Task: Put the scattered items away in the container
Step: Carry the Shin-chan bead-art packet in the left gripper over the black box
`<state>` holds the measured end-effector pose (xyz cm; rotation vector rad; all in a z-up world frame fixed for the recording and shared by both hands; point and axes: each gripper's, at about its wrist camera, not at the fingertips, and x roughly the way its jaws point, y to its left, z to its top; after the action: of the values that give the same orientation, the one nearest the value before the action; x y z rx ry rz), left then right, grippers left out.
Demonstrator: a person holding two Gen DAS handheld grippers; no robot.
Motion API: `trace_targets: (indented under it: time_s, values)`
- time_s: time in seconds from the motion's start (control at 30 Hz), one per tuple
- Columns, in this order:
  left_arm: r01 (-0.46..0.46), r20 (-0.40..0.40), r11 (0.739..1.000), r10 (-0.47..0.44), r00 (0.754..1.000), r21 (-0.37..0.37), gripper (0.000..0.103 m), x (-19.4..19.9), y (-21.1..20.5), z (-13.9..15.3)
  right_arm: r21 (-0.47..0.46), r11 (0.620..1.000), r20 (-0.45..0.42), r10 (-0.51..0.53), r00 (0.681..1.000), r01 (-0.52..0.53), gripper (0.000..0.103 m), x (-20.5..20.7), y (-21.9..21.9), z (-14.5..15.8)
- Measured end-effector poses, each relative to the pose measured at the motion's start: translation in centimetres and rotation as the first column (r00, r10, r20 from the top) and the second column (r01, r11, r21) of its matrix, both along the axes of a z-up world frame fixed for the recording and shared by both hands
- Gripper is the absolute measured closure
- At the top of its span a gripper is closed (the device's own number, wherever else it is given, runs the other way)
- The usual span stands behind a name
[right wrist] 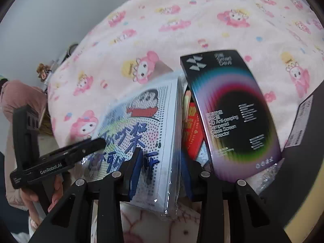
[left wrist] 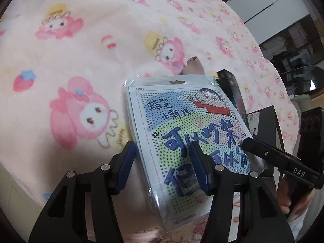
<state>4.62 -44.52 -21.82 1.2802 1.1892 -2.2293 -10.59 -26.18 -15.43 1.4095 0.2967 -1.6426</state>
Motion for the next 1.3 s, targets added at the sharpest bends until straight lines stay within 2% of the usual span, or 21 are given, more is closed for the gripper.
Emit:
trace_targets:
  time_s: [0.1, 0.17, 0.23, 0.37, 0.5, 0.6, 0.77, 0.93, 1.07, 1.17, 1.3]
  values:
    - [-0.049, 0.034, 0.999, 0.048, 0.998, 0.02, 0.044, -0.1, -0.3, -1.1, 0.045, 0.999, 0.074, 0.007, 0.997, -0.01, 0.068, -0.3, -1.5, -2.0]
    - [-0.04, 0.046, 0.999, 0.039, 0.998, 0.025, 0.036, -1.0, -0.1, -1.2, 0.058, 0.998, 0.132, 0.01, 0.991, -0.018, 0.059, -0.3, -2.4, -3.4]
    - [-0.039, 0.036, 0.999, 0.038, 0.999, 0.02, 0.036, -1.1, 0.1, -0.4, 0.065, 0.998, 0.13, -0.007, 0.992, -0.002, 0.058, 0.1, -2.6, -3.5]
    - [-0.003, -0.064, 0.999, 0.006, 0.998, 0.051, 0.036, 0.2, 0.4, 2.3, -0.006, 1.0, 0.003, 0.007, 1.0, -0.007, 0.062, 2.0, -1.2, 0.5]
    - [0.085, -0.154, 0.996, -0.09, 0.984, -0.038, 0.036, -0.5, 3.1, 7.4, -0.123, 0.992, -0.037, 0.001, 0.999, -0.005, 0.064, 2.5, 2.6, 5.5]
    - [0.143, -0.186, 0.984, -0.16, 0.969, -0.103, 0.038, -2.1, 6.0, 10.4, -0.175, 0.984, -0.078, -0.037, 0.996, 0.023, 0.064, 2.3, 6.0, 8.2]
    - [0.246, -0.243, 0.957, -0.278, 0.929, -0.155, 0.038, -6.6, 11.8, 13.3, -0.229, 0.964, -0.113, -0.165, 0.98, 0.135, 0.064, 1.0, 13.7, 11.3]
    - [0.393, -0.305, 0.906, -0.422, 0.853, -0.155, 0.039, -13.3, 18.9, 14.8, -0.261, 0.933, -0.214, -0.307, 0.927, 0.248, 0.064, -0.8, 22.5, 14.2]
    - [0.497, -0.301, 0.851, -0.525, 0.797, -0.169, 0.039, -18.4, 23.3, 14.2, -0.248, 0.907, -0.23, -0.396, 0.889, 0.34, 0.065, -3.3, 28.7, 13.9]
    - [0.557, -0.268, 0.825, -0.56, 0.784, -0.095, 0.04, -22.4, 25.1, 12.2, -0.209, 0.895, -0.219, -0.436, 0.873, 0.394, 0.065, -5.9, 31.9, 12.4]
    - [0.581, -0.182, 0.808, -0.588, 0.788, -0.097, 0.038, -25.1, 27.4, 10.5, -0.179, 0.886, -0.19, -0.458, 0.868, 0.428, 0.065, -8.5, 34.3, 9.8]
